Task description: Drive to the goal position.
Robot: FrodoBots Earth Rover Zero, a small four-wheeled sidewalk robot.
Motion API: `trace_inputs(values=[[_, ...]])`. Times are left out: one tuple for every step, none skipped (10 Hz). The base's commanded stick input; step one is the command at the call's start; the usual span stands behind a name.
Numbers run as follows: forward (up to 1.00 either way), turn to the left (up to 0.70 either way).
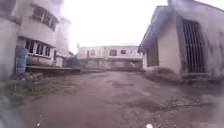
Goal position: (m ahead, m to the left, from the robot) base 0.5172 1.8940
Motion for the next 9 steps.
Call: trace_inputs(values=[[1.0, -0.01], [1.0, -0.01], [1.0, -0.01], [1.0, -0.01], [1.0, -0.01], [1.0, -0.01], [1.0, -0.01], [1.0, -0.01], [1.0, -0.01]])
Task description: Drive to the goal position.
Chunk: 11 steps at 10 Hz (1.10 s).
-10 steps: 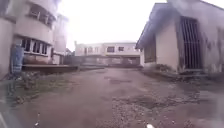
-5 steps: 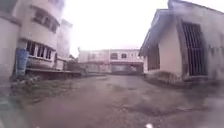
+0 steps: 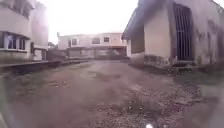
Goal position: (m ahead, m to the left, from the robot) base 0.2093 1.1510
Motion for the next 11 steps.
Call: trace_inputs(values=[[1.0, -0.01], [1.0, -0.01], [1.0, -0.01], [1.0, -0.01], [1.0, -0.01], [1.0, -0.01], [1.0, -0.01], [1.0, -0.01], [1.0, -0.01], [1.0, -0.01], [1.0, -0.01]])
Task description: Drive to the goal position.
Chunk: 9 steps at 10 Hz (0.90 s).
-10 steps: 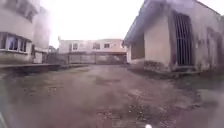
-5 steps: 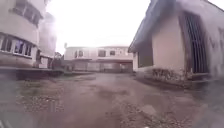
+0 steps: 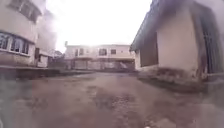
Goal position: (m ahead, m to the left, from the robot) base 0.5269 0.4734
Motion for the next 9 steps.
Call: trace_inputs(values=[[1.0, -0.01], [1.0, -0.01], [1.0, -0.01], [1.0, -0.01], [1.0, -0.01], [1.0, -0.01], [1.0, -0.01], [1.0, -0.01], [1.0, -0.01]])
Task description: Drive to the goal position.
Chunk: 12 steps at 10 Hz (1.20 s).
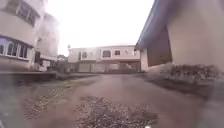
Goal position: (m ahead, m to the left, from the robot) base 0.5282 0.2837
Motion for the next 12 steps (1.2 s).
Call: trace_inputs(values=[[1.0, -0.01], [1.0, -0.01], [1.0, -0.01], [1.0, -0.01], [1.0, -0.01], [1.0, -0.01], [1.0, -0.01], [1.0, -0.01], [1.0, -0.01], [1.0, -0.01], [1.0, -0.01], [1.0, -0.01]])
